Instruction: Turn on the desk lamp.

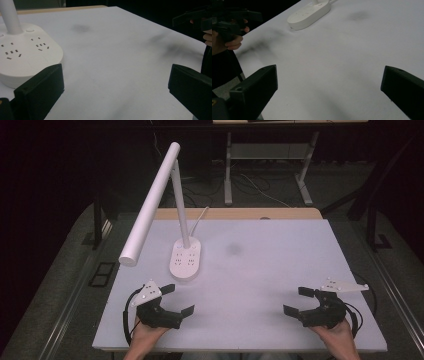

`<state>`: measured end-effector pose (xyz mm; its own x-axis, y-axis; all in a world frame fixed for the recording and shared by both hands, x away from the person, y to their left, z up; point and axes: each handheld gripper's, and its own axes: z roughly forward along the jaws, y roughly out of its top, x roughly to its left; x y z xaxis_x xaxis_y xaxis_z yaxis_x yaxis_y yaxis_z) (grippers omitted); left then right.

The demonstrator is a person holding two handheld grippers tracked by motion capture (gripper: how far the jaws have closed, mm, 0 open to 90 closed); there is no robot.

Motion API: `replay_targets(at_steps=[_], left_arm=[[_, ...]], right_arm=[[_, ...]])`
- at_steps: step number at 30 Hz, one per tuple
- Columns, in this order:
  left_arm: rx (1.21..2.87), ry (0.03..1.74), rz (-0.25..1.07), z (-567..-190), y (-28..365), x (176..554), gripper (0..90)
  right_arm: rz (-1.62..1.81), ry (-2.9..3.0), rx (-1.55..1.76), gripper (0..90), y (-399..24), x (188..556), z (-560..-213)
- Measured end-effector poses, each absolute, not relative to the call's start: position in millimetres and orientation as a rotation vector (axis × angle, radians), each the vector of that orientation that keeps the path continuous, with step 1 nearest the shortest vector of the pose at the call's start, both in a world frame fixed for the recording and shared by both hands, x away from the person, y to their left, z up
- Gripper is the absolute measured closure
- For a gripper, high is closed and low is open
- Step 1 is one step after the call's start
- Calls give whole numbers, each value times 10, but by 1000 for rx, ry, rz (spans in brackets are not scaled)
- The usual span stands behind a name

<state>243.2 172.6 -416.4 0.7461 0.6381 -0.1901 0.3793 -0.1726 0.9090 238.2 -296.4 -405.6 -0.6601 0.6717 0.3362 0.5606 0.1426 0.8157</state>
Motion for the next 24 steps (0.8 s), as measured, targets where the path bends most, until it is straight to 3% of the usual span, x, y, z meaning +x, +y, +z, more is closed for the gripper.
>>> replay_targets(at_steps=[24], left_arm=[[1779, 801, 274, -4165, 1753, 2436, 0]], right_arm=[[1536, 2292, 1248, 6, -3025, 2372, -4019]])
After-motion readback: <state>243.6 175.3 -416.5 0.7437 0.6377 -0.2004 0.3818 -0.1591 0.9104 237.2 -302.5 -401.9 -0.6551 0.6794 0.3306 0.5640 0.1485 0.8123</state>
